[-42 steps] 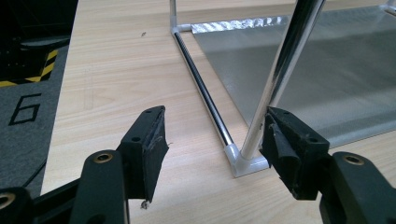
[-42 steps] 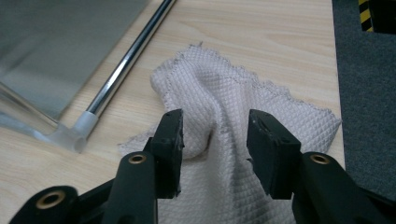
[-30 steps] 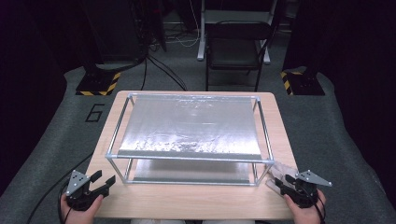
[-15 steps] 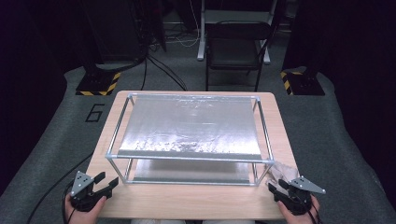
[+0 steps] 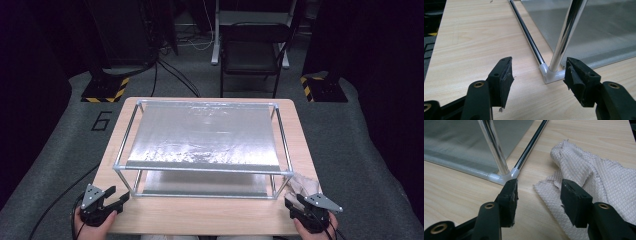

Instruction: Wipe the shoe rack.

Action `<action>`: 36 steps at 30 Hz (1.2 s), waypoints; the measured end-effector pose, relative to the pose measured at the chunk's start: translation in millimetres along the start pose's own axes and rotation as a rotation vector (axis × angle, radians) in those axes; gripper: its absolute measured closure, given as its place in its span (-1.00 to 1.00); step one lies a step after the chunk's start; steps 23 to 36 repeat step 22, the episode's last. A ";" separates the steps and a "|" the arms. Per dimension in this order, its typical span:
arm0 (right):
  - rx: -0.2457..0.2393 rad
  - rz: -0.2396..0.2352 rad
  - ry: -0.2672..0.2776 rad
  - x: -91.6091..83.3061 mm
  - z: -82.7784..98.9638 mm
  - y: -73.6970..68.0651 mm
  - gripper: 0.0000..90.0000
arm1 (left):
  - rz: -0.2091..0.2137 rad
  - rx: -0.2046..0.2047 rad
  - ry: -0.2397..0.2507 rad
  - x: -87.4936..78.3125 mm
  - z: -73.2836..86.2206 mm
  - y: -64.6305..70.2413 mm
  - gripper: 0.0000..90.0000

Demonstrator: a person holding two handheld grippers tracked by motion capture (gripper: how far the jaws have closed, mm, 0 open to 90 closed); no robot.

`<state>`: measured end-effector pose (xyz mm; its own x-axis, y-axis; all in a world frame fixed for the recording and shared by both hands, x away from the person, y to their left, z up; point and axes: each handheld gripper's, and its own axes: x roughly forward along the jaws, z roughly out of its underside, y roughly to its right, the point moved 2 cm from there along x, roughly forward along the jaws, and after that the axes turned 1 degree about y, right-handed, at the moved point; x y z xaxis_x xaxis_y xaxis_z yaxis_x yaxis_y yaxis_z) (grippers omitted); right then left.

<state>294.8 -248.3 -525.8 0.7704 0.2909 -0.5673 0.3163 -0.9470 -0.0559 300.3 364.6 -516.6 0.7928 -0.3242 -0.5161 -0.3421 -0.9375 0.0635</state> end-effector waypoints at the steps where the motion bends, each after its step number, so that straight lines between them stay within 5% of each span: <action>1: -0.008 -0.004 0.002 0.1 0.0 0.0 0.06 | -0.002 0.007 0.000 0.7 0.2 -0.3 -0.13; 36: -0.016 0.010 0.006 4.9 1.3 -1.8 -0.05 | -0.018 -0.014 0.000 3.0 3.8 -4.0 -0.16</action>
